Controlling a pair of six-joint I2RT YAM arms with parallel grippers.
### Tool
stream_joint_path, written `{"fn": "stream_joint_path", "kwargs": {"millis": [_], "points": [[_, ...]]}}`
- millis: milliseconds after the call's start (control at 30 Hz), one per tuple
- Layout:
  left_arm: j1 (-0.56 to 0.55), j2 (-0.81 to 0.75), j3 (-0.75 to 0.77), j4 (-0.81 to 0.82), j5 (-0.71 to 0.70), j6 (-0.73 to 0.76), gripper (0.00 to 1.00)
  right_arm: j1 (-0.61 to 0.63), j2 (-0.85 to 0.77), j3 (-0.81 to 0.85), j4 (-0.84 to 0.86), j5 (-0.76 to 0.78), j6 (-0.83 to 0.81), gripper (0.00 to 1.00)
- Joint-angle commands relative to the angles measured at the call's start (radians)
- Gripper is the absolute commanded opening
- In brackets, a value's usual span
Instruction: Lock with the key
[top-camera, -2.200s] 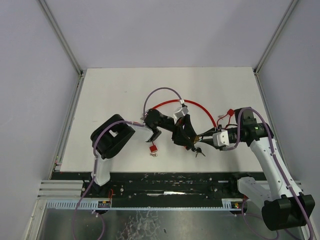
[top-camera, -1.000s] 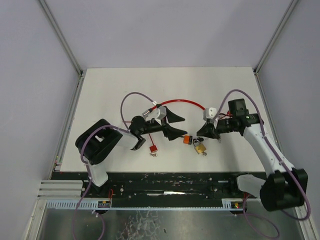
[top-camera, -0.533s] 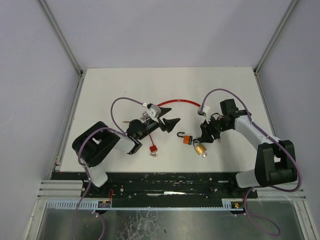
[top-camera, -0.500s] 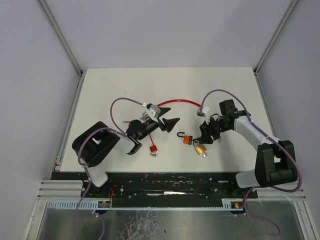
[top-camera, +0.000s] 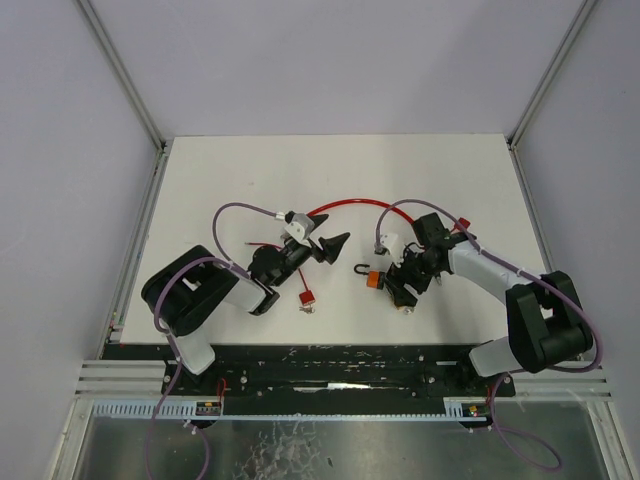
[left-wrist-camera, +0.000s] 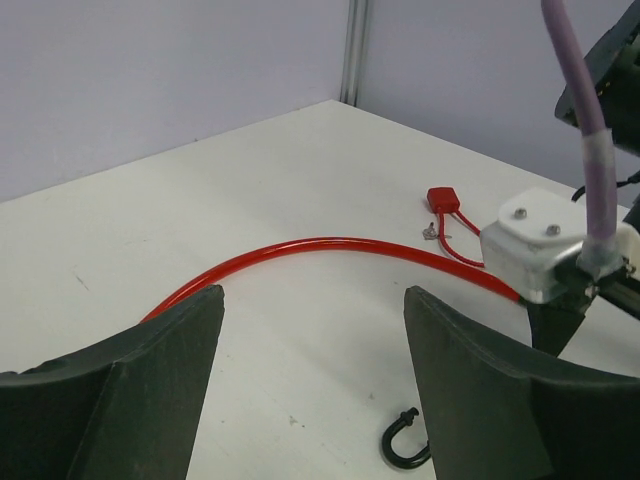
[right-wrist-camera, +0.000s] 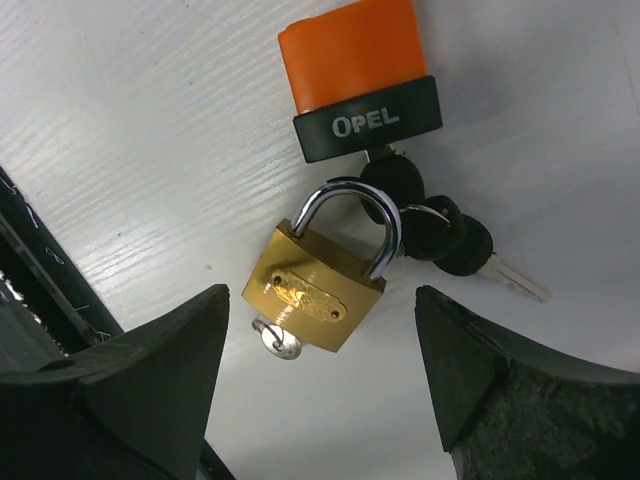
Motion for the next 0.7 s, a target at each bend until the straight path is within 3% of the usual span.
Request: {"fn": "stream_joint_path", "kwargs": {"millis": [0,267,467,667], "points": [[0.005,-0.026,-0.012,0.088,-0.041,0.041,0.72,0.067,0.034,-0.007,0.023,0.070,0.005,0.81],[0.005,-0.034,-0.019,0.088,-0.052,0.049,0.72,0.167,0.046,-0.023,0.073,0.225,-0.001,0.76],[0.004,-0.037,-0.024,0.089,-0.056,0.055,0.72,0.192,0.051,-0.006,0.070,0.289,-0.004,0.65],[0.004,-0.033,-0.022,0.089,-0.043,0.049,0.72,0.191,0.044,-0.005,0.065,0.312,-0.005,0.67]]}}
